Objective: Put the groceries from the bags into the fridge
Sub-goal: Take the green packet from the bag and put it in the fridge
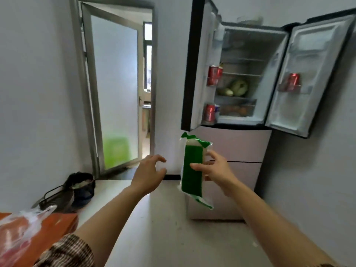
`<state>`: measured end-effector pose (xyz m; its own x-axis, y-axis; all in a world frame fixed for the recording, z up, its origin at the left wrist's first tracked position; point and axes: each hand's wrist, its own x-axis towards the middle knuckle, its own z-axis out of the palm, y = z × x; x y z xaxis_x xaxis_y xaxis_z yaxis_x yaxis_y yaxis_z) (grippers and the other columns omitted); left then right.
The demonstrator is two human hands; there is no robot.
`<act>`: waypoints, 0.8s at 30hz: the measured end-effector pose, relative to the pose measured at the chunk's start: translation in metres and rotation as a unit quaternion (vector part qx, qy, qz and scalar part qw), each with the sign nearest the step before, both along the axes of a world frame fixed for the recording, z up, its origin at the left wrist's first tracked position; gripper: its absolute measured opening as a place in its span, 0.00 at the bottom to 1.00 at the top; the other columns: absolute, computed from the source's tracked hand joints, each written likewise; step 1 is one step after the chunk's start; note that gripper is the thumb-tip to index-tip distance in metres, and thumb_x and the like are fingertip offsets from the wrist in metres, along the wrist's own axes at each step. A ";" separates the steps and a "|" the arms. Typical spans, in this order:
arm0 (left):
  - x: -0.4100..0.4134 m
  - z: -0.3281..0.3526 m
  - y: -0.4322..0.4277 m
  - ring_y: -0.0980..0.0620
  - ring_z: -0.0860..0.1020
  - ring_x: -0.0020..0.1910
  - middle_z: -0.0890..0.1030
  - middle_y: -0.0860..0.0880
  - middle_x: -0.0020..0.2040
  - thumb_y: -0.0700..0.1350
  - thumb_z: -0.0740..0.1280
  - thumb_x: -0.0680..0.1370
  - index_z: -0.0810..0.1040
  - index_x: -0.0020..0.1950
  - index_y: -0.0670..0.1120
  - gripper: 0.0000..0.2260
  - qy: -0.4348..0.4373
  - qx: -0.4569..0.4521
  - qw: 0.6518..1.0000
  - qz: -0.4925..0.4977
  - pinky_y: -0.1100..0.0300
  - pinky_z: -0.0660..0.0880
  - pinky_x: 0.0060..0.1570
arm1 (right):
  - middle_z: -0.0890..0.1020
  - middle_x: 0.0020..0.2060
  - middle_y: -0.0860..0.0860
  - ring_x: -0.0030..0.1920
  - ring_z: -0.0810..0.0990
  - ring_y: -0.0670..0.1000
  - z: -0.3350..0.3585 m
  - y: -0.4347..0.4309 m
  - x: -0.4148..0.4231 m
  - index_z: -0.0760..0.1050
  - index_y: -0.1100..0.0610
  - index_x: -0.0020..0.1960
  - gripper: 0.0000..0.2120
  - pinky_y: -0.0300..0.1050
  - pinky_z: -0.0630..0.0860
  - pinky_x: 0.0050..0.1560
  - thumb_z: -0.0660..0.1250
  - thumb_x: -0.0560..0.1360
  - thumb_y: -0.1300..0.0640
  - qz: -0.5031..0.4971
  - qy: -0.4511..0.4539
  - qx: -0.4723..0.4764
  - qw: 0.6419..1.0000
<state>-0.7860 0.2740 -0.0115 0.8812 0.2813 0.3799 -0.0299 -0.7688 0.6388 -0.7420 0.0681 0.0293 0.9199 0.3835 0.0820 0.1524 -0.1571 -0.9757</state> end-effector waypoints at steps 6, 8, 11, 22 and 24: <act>0.164 0.035 -0.060 0.51 0.70 0.65 0.72 0.49 0.67 0.46 0.66 0.77 0.75 0.62 0.50 0.13 -0.046 0.051 0.993 -0.092 0.54 0.67 0.65 | 0.82 0.50 0.53 0.48 0.83 0.52 0.033 -0.062 0.130 0.72 0.53 0.59 0.18 0.47 0.80 0.42 0.73 0.71 0.61 -0.092 -0.037 0.008 0.995; 0.220 0.050 -0.075 0.51 0.69 0.67 0.71 0.50 0.67 0.48 0.66 0.77 0.74 0.63 0.51 0.15 -0.062 0.081 0.987 -0.124 0.55 0.66 0.65 | 0.82 0.48 0.51 0.45 0.83 0.50 0.050 -0.079 0.175 0.72 0.53 0.59 0.18 0.42 0.79 0.35 0.73 0.72 0.61 -0.128 -0.053 0.014 0.990; 0.301 0.081 -0.097 0.51 0.68 0.66 0.70 0.50 0.68 0.51 0.65 0.76 0.71 0.66 0.52 0.18 -0.075 0.172 0.970 -0.152 0.53 0.70 0.64 | 0.81 0.47 0.51 0.43 0.83 0.50 0.081 -0.107 0.242 0.73 0.49 0.52 0.14 0.40 0.78 0.30 0.72 0.72 0.62 -0.162 -0.079 0.012 0.983; 0.550 0.170 -0.185 0.44 0.68 0.61 0.70 0.45 0.61 0.52 0.62 0.76 0.70 0.62 0.48 0.16 -0.071 0.339 0.932 -0.111 0.48 0.72 0.52 | 0.79 0.49 0.53 0.46 0.80 0.51 0.161 -0.192 0.480 0.74 0.54 0.55 0.10 0.48 0.81 0.35 0.68 0.75 0.57 -0.234 -0.145 -0.016 0.961; 0.593 0.177 -0.200 0.44 0.68 0.62 0.70 0.46 0.62 0.56 0.63 0.76 0.71 0.64 0.48 0.19 -0.085 0.329 0.934 -0.111 0.48 0.72 0.54 | 0.79 0.50 0.53 0.46 0.80 0.51 0.174 -0.209 0.522 0.73 0.55 0.58 0.12 0.45 0.80 0.31 0.68 0.76 0.58 -0.214 -0.153 -0.023 0.965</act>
<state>-0.1930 0.0739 0.1658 0.8009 -0.2449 0.5464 -0.2936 -0.9559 0.0020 -0.2200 -0.1411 0.2034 0.9305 -0.0170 0.3660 0.3429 -0.3114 -0.8863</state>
